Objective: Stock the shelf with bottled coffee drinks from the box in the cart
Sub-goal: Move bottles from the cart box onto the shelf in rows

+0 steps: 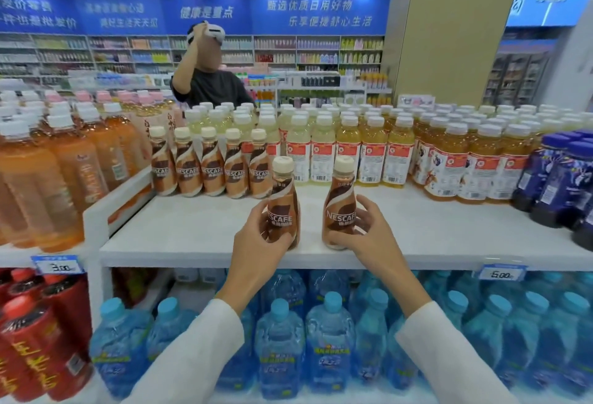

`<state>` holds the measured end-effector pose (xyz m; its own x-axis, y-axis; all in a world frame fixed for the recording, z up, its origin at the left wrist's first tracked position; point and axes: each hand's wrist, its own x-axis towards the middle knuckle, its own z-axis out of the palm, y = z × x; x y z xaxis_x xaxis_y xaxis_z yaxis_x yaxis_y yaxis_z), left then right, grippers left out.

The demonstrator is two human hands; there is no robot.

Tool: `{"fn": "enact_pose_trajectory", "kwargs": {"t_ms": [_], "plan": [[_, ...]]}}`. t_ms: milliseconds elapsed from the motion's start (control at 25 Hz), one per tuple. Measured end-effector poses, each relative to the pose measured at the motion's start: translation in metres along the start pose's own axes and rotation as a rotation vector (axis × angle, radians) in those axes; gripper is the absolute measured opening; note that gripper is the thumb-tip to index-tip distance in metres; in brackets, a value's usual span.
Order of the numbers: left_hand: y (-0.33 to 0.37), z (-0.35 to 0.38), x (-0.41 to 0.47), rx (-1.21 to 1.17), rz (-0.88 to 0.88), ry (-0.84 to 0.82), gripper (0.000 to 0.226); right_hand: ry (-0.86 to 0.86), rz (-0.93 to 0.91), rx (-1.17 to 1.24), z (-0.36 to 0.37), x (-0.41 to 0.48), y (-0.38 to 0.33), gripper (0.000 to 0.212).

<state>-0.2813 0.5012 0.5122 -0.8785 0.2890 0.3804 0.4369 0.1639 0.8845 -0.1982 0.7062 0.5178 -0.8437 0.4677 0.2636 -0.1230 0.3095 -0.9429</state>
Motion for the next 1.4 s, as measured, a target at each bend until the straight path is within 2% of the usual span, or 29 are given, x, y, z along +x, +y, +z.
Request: {"fn": "enact_pose_trajectory", "kwargs": {"t_ms": [120, 240, 480, 560, 640, 760, 880, 1040, 1240, 1400], "plan": [[0.003, 0.001, 0.002, 0.0, -0.025, 0.022, 0.061, 0.001, -0.014, -0.044, -0.004, -0.001, 0.002, 0.07], [0.005, 0.007, 0.002, -0.021, -0.038, 0.047, 0.065, 0.015, -0.037, -0.053, 0.003, -0.003, -0.001, 0.063], [0.004, 0.012, 0.0, -0.009, -0.023, 0.039, 0.071, -0.018, -0.06, -0.046, 0.011, -0.006, 0.0, 0.072], [0.003, 0.015, -0.002, 0.007, -0.019, 0.041, 0.081, 0.026, -0.049, -0.048, 0.01, -0.01, 0.0, 0.086], [0.002, 0.018, -0.004, 0.032, -0.016, 0.072, 0.087, 0.072, -0.043, -0.036, 0.01, -0.015, -0.002, 0.087], [0.002, 0.021, -0.004, 0.04, -0.03, 0.125, 0.071, 0.092, -0.064, -0.053, 0.018, -0.02, -0.003, 0.063], [-0.003, 0.012, -0.004, 0.036, -0.045, 0.145, 0.062, 0.106, -0.059, -0.041, 0.029, -0.02, -0.006, 0.059], [-0.015, -0.023, -0.003, 0.043, -0.059, 0.203, 0.056, 0.07, -0.067, -0.038, 0.071, -0.015, -0.013, 0.059], [-0.037, -0.093, 0.015, 0.122, -0.127, 0.299, 0.05, -0.014, -0.07, -0.014, 0.156, 0.004, -0.03, 0.059], [-0.053, -0.142, 0.042, 0.173, -0.167, 0.367, 0.061, -0.076, -0.083, -0.041, 0.224, 0.025, -0.046, 0.059]]}}
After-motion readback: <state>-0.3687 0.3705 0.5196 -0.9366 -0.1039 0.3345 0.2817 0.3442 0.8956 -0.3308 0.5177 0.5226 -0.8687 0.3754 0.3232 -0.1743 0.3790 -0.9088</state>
